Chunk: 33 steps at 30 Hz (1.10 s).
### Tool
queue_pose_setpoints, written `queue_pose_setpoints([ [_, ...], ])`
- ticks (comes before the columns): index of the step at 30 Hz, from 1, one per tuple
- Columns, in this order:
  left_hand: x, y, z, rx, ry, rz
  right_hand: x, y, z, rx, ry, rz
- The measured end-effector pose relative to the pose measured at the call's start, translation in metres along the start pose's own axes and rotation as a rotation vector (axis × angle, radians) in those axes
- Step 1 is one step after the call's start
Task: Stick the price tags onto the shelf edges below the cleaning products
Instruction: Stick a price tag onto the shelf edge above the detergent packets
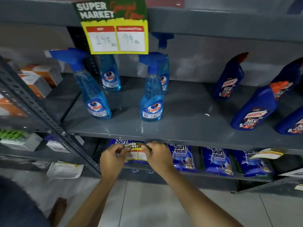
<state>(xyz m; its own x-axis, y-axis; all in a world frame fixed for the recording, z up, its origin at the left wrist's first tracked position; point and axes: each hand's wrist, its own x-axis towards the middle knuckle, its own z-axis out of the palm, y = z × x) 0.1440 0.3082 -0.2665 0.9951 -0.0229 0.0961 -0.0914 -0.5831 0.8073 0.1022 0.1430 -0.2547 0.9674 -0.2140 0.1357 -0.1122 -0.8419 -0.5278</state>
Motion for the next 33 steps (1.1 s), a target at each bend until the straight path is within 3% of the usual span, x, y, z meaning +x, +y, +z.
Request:
queue_pose_setpoints([
  [4, 0.021, -0.011, 0.005, -0.058, 0.031, -0.061, 0.021, -0.016, 0.012, -0.261, 0.072, -0.041],
  [9, 0.031, -0.015, 0.016, -0.017, 0.052, -0.031, 0.025, -0.027, 0.016, -0.506, 0.070, 0.087],
  [12, 0.037, -0.024, 0.012, 0.129, 0.081, 0.047, 0.026, -0.022, 0.016, -0.506, 0.069, 0.092],
  [14, 0.043, -0.027, 0.005, 0.224, 0.136, 0.101, 0.028, -0.014, 0.011, -0.489, 0.163, 0.058],
  [16, 0.047, -0.025, 0.000, 0.323, 0.166, 0.272, 0.030, -0.009, 0.009, -0.494, 0.233, -0.010],
  [20, 0.061, -0.022, 0.003, 0.439, -0.025, 0.622, 0.034, -0.005, 0.014, -0.407, 0.226, -0.089],
  [33, 0.082, -0.015, -0.001, 0.659, -0.126, 0.799, 0.037, -0.014, 0.016, -0.434, 0.210, -0.047],
])
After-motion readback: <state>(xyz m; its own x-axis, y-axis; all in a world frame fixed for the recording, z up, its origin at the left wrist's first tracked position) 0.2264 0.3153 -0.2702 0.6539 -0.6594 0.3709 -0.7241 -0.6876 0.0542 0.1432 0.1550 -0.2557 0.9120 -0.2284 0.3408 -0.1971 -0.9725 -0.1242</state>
